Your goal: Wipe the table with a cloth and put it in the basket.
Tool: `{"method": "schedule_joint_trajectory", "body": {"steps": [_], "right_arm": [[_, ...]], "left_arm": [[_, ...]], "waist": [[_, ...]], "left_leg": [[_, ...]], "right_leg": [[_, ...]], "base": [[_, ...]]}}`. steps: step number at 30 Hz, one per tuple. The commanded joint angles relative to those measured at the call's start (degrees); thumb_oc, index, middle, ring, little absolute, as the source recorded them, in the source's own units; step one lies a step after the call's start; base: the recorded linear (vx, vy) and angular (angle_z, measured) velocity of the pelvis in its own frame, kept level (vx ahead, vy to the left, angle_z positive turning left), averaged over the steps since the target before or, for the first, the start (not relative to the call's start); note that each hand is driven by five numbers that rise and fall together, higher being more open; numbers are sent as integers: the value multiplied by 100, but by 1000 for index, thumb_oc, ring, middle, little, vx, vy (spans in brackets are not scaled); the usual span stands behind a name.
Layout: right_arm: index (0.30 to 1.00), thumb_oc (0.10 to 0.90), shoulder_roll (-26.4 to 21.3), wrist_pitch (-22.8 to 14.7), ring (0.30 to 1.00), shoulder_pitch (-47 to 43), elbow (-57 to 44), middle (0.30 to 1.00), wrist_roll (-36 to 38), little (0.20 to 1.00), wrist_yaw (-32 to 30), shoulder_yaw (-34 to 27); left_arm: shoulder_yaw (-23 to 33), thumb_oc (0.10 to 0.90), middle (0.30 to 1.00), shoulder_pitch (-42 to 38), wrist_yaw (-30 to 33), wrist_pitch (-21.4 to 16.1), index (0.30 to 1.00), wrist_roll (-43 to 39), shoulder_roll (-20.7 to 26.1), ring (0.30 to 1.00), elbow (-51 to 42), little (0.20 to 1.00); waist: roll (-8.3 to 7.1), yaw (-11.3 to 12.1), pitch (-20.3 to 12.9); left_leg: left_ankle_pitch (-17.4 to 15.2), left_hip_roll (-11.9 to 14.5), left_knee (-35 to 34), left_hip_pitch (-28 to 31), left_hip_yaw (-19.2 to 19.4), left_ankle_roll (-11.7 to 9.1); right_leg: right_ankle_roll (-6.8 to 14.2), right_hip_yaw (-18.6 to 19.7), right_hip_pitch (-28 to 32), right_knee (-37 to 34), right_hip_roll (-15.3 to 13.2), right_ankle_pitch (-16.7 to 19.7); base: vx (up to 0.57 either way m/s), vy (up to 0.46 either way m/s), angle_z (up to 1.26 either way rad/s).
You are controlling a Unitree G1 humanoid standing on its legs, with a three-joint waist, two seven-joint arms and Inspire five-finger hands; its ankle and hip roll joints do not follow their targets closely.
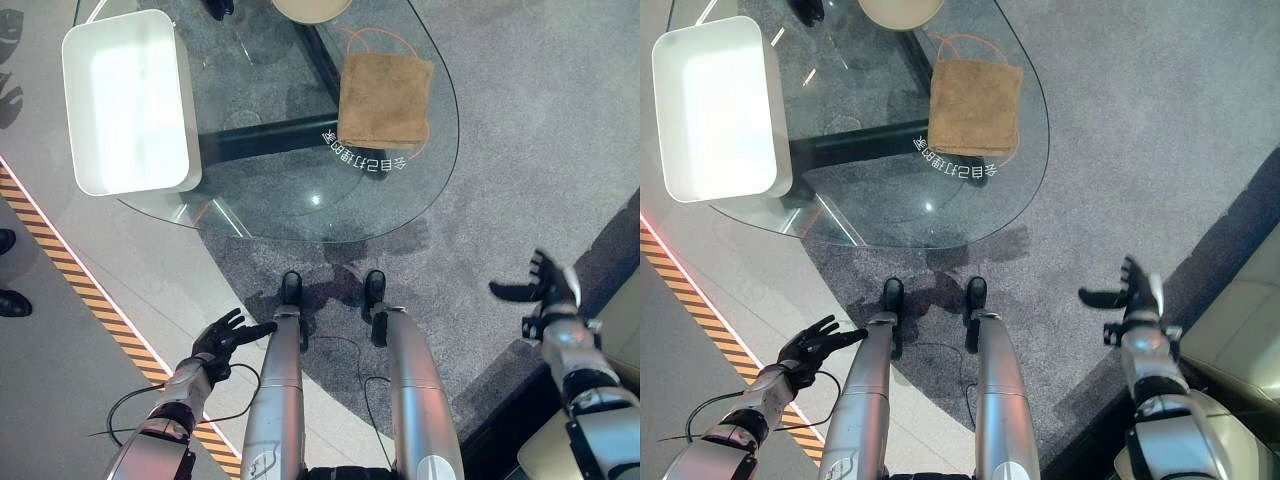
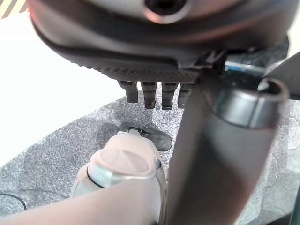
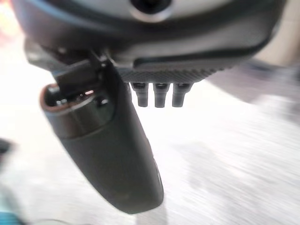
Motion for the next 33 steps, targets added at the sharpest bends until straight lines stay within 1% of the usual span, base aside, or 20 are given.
{"method": "schedule_joint_trajectory", "body": {"steps": [1, 7, 9, 10, 13, 23, 27, 28, 31, 32, 33], "right_arm": [[900, 800, -781, -303, 900, -221, -289, 900, 164, 900, -330, 35], [900, 800, -1116, -152, 900, -1241, -799, 900, -79, 900, -601, 672], [900, 800, -1163, -76, 900, -1568, -867, 900, -178, 900, -662, 885], [900, 800, -1215, 12, 900, -1829, -968, 900, -322, 900, -740, 1108], [900, 800, -1287, 77, 900, -2167, -1028, 900, -415, 900, -792, 1363], [900, 800, -1299, 622, 900, -3539, -1241, 900, -821, 900, -1039, 2408], [900, 800, -1260, 871, 900, -3943, -1364, 900, -935, 900, -1057, 2680], [900, 800, -1229, 936, 900, -4024, -1372, 900, -954, 900, -1060, 2758], [900, 800, -1201, 1071, 900, -4262, -1362, 900, -1031, 900, -1013, 2909], [900, 800, -1209, 1091, 900, -4327, -1363, 900, -1055, 900, -1005, 2920], [900, 800, -1209, 1119, 900, -4368, -1358, 900, -1107, 900, -989, 2945]], "left_arm": [[-133, 800, 900, 480, -39, -41, 900, -164, 419, 900, 90, 900], [-232, 800, 900, 370, -41, 34, 900, -258, 490, 900, 72, 900], [-257, 800, 900, 315, -30, 48, 900, -285, 476, 900, 91, 900], [-285, 800, 900, 312, -14, 48, 900, -293, 462, 900, 74, 900], [-313, 800, 900, 304, -6, 49, 900, -304, 465, 900, 71, 900], [-441, 800, 900, 355, 79, 109, 900, -305, 460, 900, -127, 900], [-443, 800, 900, 386, 98, 169, 900, -265, 449, 900, -213, 900], [-462, 800, 900, 430, 101, 183, 900, -235, 439, 900, -228, 900], [-491, 800, 900, 476, 81, 179, 900, -217, 424, 900, -271, 900], [-488, 800, 900, 457, 89, 178, 900, -214, 421, 900, -294, 900], [-502, 800, 900, 474, 106, 171, 900, -210, 407, 900, -317, 900]], "waist": [[-30, 19, -138], [-12, 67, -138], [5, 79, -138], [22, 94, -138], [43, 118, -138], [163, 245, -138], [182, 288, -138], [183, 309, -138], [200, 345, -138], [206, 349, -138], [215, 358, -138]], "left_leg": [[170, -118, 462, 36, 320, 217], [193, -117, 363, -4, 310, 223], [199, -127, 325, -4, 306, 220], [209, -145, 290, -7, 301, 220], [211, -157, 279, -34, 296, 221], [247, -222, 203, -140, 255, 223], [220, -249, 268, -226, 236, 230], [5, -249, 372, -154, 218, 219], [45, -259, 323, -183, 205, 227], [264, -268, 222, -283, 210, 247], [271, -279, 217, -297, 203, 250]], "right_leg": [[65, 101, 382, 78, -238, 273], [69, 85, 323, -2, -263, 292], [65, 81, 318, -32, -264, 285], [65, 87, 311, -72, -258, 295], [61, 76, 291, -92, -274, 295], [18, 52, 170, -137, -291, 286], [-7, 49, 85, -74, -291, 257], [20, 74, 144, 41, -283, 56], [10, 71, 108, 23, -273, 71], [-25, 40, 16, -82, -278, 273], [-29, 40, 1, -79, -274, 274]], "base": [[2, 12, 4], [-6, 12, 7], [-9, 30, 1], [0, 0, 0], [0, 0, 0], [6, 4, 6], [42, 4, 4], [109, -7, 4], [26, 3, 3], [-57, 14, 1], [30, 10, 1]]}}
